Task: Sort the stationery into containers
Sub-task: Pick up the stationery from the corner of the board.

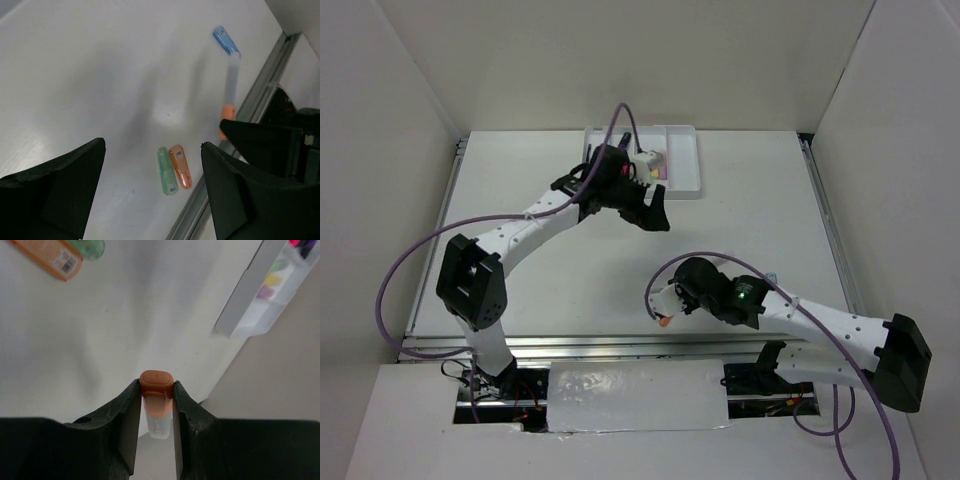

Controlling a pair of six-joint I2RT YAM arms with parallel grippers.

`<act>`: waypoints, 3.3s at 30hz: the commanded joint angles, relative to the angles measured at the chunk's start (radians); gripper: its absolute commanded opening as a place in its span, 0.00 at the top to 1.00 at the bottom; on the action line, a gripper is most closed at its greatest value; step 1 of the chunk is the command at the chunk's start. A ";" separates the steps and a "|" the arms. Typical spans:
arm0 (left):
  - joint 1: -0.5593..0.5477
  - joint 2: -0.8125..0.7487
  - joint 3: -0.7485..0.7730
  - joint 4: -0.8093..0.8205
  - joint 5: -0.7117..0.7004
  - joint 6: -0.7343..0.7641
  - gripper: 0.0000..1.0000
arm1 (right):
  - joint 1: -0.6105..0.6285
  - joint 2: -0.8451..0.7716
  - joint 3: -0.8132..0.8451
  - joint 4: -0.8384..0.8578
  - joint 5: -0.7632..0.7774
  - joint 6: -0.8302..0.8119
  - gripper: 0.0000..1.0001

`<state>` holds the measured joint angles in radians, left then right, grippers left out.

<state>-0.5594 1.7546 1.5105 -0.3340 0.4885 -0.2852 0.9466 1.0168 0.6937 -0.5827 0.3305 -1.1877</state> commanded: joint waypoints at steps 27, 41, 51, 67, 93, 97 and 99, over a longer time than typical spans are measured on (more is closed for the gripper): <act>-0.223 0.034 -0.001 -0.088 0.202 0.164 0.07 | 0.340 0.232 0.000 0.284 0.375 -0.023 1.00; -0.232 0.082 -0.003 -0.085 0.280 0.123 0.44 | 0.365 0.285 0.082 0.231 0.384 0.013 1.00; -0.206 0.126 0.001 -0.083 0.400 0.092 0.76 | 0.351 0.307 0.095 0.149 0.363 0.068 1.00; -0.163 0.029 0.003 -0.039 0.153 0.129 0.32 | 0.376 0.381 0.185 -0.017 0.358 0.214 1.00; -0.209 0.172 0.093 -0.211 0.203 0.261 0.31 | 0.391 0.396 0.221 0.004 0.393 0.178 1.00; -0.215 0.181 0.093 -0.214 0.213 0.261 0.35 | 0.397 0.399 0.224 0.003 0.395 0.177 1.00; -0.215 0.180 0.088 -0.212 0.214 0.261 0.41 | 0.399 0.398 0.225 0.004 0.397 0.177 1.00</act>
<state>-0.7696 1.9285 1.5818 -0.5499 0.6643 -0.0505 1.3354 1.4078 0.8749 -0.5953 0.6975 -1.0046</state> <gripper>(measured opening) 0.604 0.341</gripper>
